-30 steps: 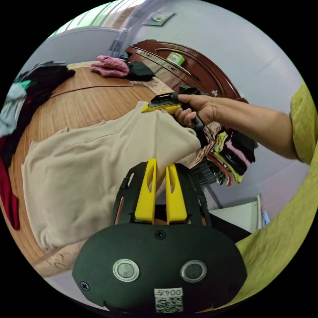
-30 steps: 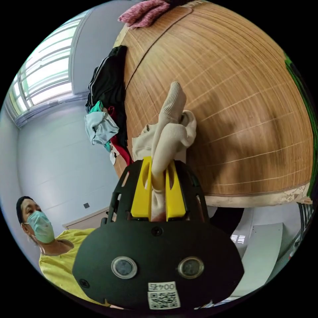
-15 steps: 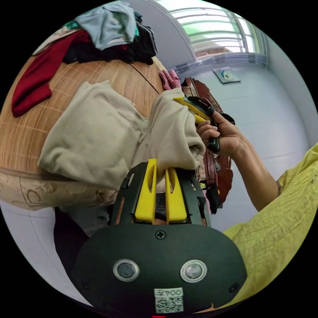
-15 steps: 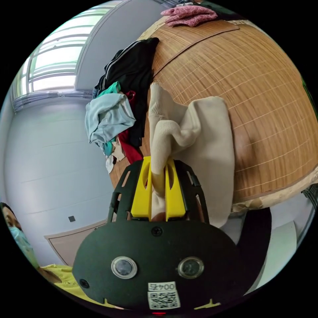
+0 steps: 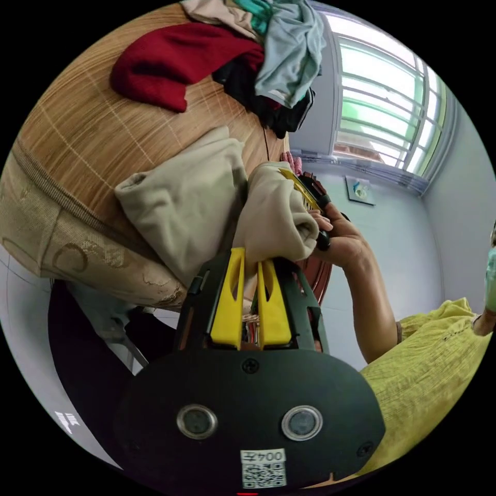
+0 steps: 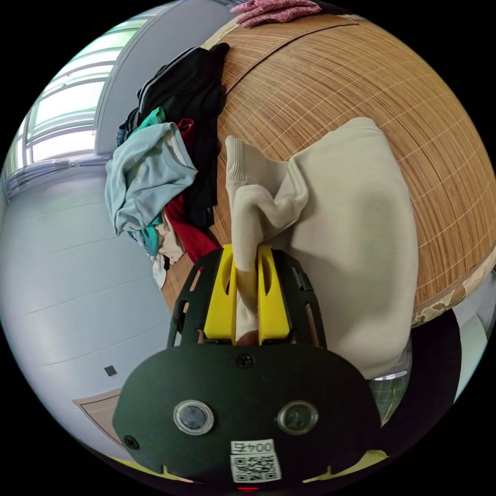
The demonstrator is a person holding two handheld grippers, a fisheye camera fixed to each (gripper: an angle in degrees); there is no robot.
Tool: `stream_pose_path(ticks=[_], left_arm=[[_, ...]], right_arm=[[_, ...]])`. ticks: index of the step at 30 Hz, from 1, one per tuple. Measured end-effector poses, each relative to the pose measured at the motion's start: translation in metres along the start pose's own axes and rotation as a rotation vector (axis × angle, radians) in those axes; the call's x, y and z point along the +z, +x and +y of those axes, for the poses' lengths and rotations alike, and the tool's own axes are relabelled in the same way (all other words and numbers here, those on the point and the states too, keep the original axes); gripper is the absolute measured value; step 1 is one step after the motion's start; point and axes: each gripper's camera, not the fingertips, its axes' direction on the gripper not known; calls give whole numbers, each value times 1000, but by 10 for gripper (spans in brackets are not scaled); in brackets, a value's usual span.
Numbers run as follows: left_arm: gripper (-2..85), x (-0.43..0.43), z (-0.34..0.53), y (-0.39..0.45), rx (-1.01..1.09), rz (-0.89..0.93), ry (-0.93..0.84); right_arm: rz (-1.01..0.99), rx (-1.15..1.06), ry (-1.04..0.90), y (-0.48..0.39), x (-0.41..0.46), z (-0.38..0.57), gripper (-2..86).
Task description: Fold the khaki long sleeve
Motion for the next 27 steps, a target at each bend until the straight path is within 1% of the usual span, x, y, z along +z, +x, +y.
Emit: stream_pose_path(ticks=[6,9,12,15,18,21,23,25,27], left_arm=[[8,-4,-24,-48,-114,18,21],[14,-3,-34,-65,-149,-10,20],[18,0,-38,-79,-180,-23,6],[19,2,-35,-102,-259,48,9],[18,4,-30,-115,-302,149,18],[17,-1,-25,-117,-313,202,27],[16,-13,-21,-114,-307,200,60],[12,-37,-14,-100,-278,191,145],[8,-53,-13,-77,-223,157,214]], right_arm=[[51,28,17,6,67,1,69],[75,25,25,10,95,5,76],[96,-36,-15,9,119,7,94],[131,-133,-88,3,133,7,107],[124,-242,-121,-8,126,10,114],[79,-397,-85,-15,94,19,113],[66,-492,-64,-8,58,27,116],[85,-535,-69,9,33,37,121],[108,-524,-100,38,13,50,131]])
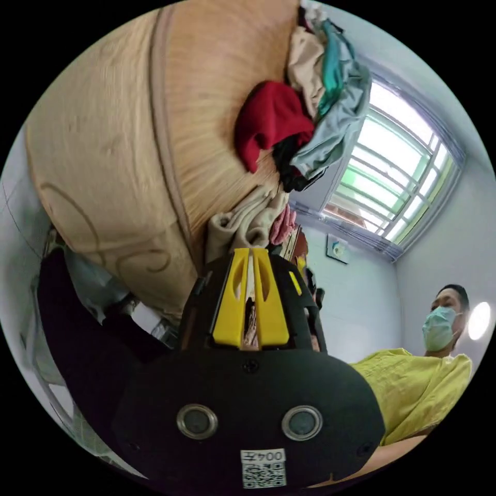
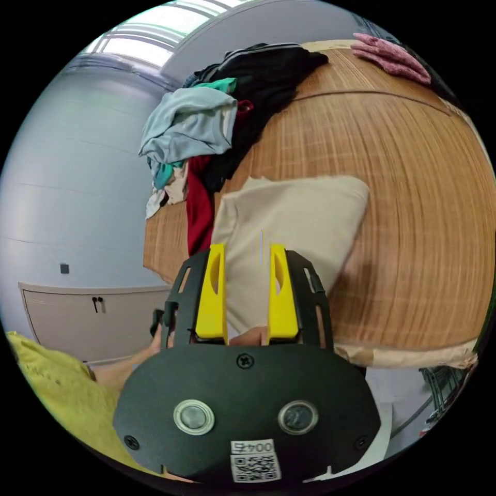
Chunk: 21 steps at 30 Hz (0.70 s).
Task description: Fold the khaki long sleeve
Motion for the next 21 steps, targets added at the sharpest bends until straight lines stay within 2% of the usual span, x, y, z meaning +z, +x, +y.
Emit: stream_pose_path(ticks=[2,5,9,12,16,21], left_arm=[[5,4,-1,37,88,-64,10],[3,57,-11,109,290,-229,-107],[2,189,-8,202,679,-547,-319],[2,270,-3,227,830,-684,-367],[4,343,-12,212,850,-951,-456],[7,353,-14,201,744,-876,-453]], right_arm=[[-40,66,-78,34,-4,46,145],[-109,190,-154,71,7,105,170],[-18,140,-256,70,29,150,180],[104,4,-333,46,49,170,167],[293,-154,-304,15,66,191,151],[436,-199,-293,1,87,203,127]])
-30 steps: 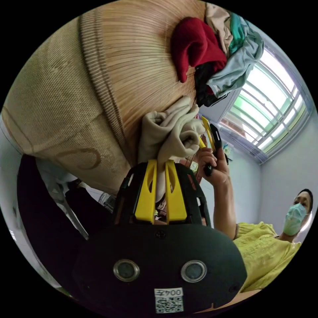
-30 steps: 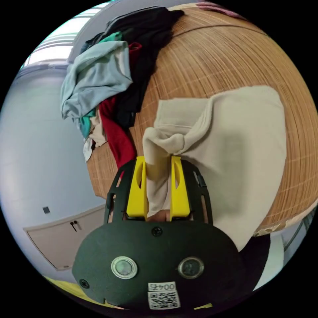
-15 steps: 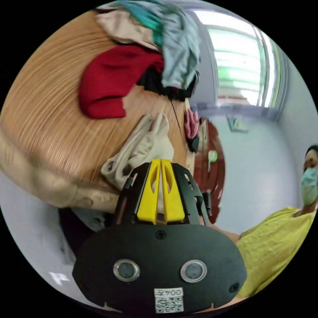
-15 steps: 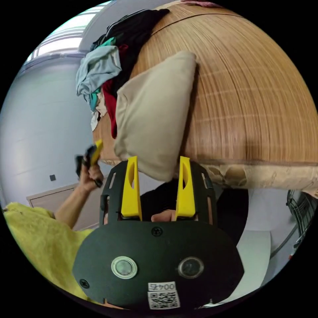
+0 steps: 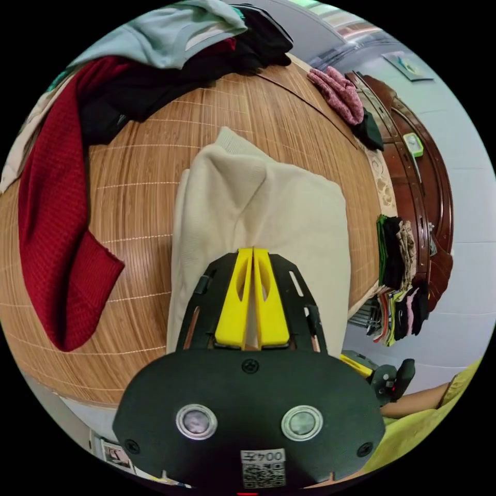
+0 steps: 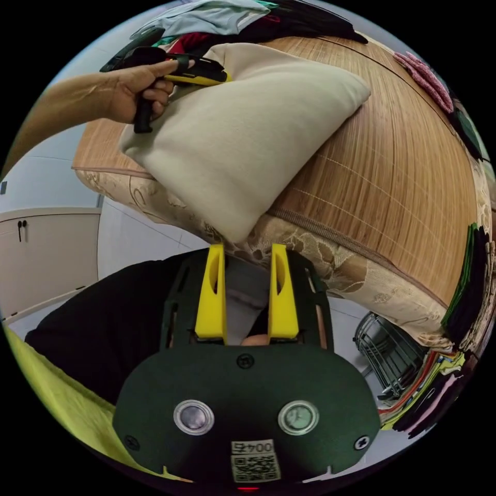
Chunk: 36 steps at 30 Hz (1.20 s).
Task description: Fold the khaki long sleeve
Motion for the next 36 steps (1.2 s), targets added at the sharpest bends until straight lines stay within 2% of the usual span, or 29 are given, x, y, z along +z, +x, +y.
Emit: stream_pose_path(ticks=[5,7,11,16,23,27,29,32,36], left_arm=[[7,-6,-1,13,-28,65,35],[7,-9,-3,11,-93,160,44],[5,-13,-6,22,-206,226,70],[3,-1,-7,97,-362,231,179],[3,40,-39,225,-300,241,131],[3,42,-62,298,-161,97,80],[2,38,-67,324,-110,6,72],[1,30,-73,358,-70,-101,60],[2,25,-87,406,-13,-261,5]], right_arm=[[-45,-21,60,-4,-10,-1,71],[-55,-33,74,1,-17,1,60],[-40,3,137,43,-49,7,51],[35,30,246,125,-102,9,49],[148,47,199,227,-123,41,51],[121,37,149,248,-125,64,47],[114,52,123,258,-131,76,16],[219,110,66,275,-133,92,0],[250,99,26,291,-136,106,-5]])
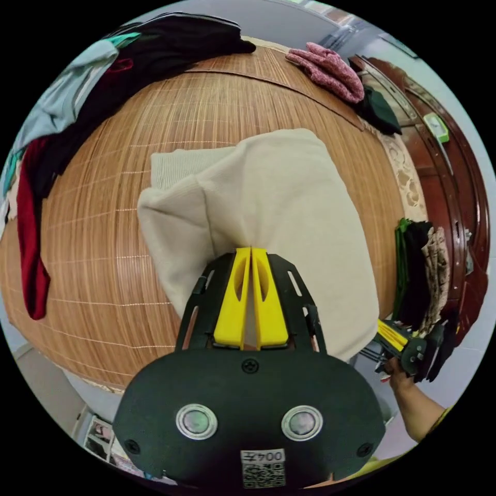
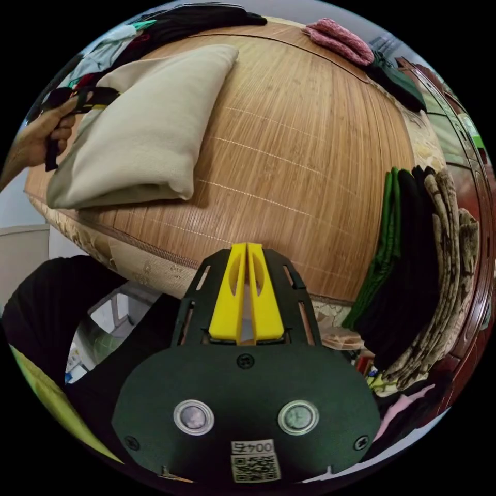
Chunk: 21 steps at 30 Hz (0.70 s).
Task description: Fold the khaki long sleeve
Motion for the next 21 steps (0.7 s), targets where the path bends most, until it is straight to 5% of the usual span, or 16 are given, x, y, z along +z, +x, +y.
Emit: stream_pose_path(ticks=[7,10,13,21], left_arm=[[3,-16,-14,70,147,-258,-61],[3,-25,-9,78,135,-255,-31],[3,-33,-10,77,96,-215,-28],[3,-46,-5,80,143,-200,-3]], right_arm=[[119,-154,18,0,-20,15,-4],[86,-192,49,13,-37,26,3],[-215,-171,234,36,-68,44,36],[-123,-173,371,42,-98,54,103]])
